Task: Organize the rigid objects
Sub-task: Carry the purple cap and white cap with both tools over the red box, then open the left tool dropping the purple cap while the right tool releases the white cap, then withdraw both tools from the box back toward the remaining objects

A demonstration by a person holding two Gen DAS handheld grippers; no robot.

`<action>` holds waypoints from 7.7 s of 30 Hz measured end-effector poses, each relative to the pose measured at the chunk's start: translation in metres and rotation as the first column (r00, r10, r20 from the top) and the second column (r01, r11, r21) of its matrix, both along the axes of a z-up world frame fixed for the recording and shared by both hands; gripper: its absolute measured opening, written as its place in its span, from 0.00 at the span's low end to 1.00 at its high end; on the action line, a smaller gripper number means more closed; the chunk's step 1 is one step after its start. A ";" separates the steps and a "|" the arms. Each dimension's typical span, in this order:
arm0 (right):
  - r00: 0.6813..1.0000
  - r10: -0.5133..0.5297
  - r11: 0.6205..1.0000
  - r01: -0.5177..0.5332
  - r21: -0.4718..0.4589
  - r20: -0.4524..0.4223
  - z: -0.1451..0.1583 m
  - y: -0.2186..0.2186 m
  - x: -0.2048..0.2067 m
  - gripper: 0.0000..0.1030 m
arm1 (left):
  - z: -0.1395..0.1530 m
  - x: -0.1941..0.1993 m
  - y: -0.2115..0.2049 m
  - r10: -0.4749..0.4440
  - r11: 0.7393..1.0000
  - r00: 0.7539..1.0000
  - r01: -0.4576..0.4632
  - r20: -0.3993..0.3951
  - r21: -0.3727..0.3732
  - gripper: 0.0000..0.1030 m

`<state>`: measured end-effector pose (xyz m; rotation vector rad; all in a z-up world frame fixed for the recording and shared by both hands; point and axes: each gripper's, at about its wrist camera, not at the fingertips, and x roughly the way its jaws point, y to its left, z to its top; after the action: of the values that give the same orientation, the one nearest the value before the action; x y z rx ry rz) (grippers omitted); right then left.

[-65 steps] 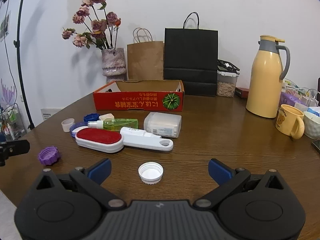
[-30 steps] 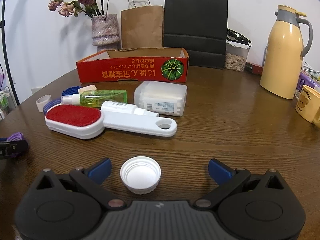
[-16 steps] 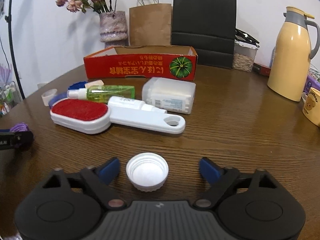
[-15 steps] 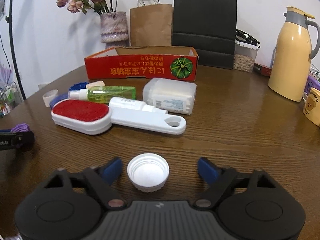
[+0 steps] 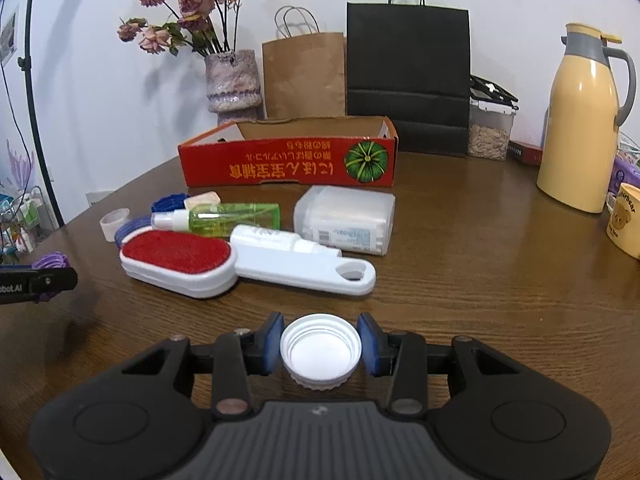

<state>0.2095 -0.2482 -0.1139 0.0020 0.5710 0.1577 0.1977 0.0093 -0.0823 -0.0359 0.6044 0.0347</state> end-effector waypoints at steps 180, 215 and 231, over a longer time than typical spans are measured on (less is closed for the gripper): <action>0.992 0.008 1.000 -0.004 -0.031 0.130 0.076 0.005 0.267 1.00 | 0.067 0.257 -0.030 0.038 0.998 0.986 -0.046 0.163 0.048 1.00; 0.993 0.024 0.999 -0.019 -0.045 0.112 0.048 0.004 0.126 1.00 | 0.039 0.120 -0.037 -0.004 0.996 0.992 -0.007 0.127 0.085 1.00; 0.996 0.070 0.994 -0.065 -0.083 0.058 0.020 0.003 0.077 1.00 | 0.015 0.075 -0.038 -0.006 0.996 0.998 0.001 0.058 0.084 1.00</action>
<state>0.2864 -0.2452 -0.0943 -0.1004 0.5170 0.1998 0.2724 -0.0287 -0.0672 0.0456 0.5440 0.0557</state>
